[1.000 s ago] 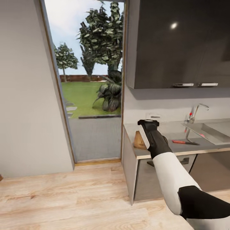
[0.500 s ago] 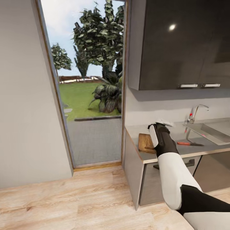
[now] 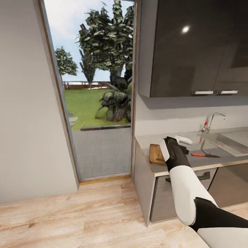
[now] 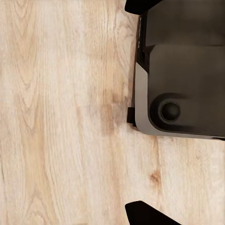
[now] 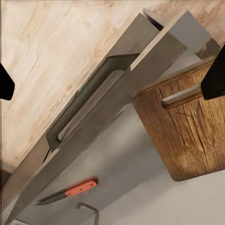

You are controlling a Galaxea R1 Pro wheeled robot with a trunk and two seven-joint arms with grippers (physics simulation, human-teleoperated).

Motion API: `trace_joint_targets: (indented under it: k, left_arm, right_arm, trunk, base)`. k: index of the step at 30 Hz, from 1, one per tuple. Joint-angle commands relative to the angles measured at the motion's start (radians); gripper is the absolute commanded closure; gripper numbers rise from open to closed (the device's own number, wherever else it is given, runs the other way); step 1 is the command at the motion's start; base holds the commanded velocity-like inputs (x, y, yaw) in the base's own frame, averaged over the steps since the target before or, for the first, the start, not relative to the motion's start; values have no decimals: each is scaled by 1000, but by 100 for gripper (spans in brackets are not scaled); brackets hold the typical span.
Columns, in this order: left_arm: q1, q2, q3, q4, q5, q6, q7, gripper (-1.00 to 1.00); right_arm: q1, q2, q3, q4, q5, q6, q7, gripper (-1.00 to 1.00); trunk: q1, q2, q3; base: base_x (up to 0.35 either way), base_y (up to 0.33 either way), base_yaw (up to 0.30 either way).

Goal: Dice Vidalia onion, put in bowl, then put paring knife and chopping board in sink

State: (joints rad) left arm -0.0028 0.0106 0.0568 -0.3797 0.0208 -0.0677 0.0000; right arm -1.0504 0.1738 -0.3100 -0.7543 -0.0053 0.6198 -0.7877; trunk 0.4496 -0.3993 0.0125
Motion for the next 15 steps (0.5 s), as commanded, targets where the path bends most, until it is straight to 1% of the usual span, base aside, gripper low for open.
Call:
trace_joint_targets:
  k: [1,10,12,15]
  left_arm:
    - [0,0,1,1,2,-3,0,-100]
    - [0,0,1,1,2,-3,0,-100]
    - [0,0,1,1,2,-3,0,-100]
    - [0,0,1,1,2,-3,0,-100]
  right_arm:
    - [0,1,-2,0,-1,5,-10,-100]
    - [0,1,-6,47,-1,5,-26,-100]
    - [0,1,-6,54,-5,5,-27,-100]
    - [0,1,-6,58,-11,5,-27,-100]
  trunk:
    - [0,-1,0]
    - [0,-1,0]
    - [0,-1,0]
    - [0,-1,0]
  base:
    - [0,0,0]
    - [6,3,0]
    - [126,80,0]
    - [223,150,0]
